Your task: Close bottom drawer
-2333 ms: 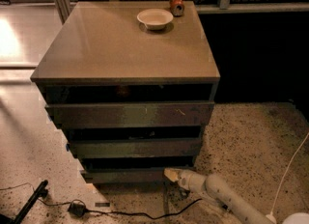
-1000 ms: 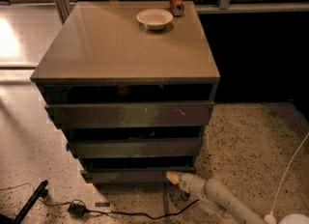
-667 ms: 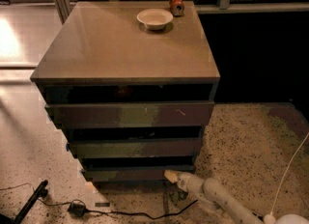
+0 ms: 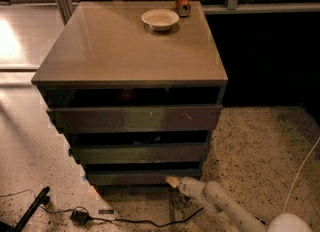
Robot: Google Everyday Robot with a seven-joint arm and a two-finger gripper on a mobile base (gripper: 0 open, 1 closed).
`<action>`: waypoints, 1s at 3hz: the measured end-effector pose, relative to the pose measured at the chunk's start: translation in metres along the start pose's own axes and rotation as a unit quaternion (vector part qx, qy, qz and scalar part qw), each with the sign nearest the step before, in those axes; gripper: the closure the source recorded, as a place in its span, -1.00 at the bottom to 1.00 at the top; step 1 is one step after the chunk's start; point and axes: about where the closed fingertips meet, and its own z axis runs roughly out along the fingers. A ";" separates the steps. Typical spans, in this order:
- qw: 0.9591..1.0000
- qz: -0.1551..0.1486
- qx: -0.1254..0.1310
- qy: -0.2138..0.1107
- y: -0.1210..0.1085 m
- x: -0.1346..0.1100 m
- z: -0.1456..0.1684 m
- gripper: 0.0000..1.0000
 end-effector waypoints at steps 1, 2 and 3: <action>1.000 0.008 -0.002 0.010 -0.003 0.011 -0.022 1.00; 1.000 0.027 -0.014 0.005 -0.003 0.029 -0.057 1.00; 0.999 0.035 -0.018 -0.002 -0.004 0.038 -0.077 1.00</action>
Offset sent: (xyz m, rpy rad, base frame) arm -0.0839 -0.0640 0.0078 0.0940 0.0470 -0.0259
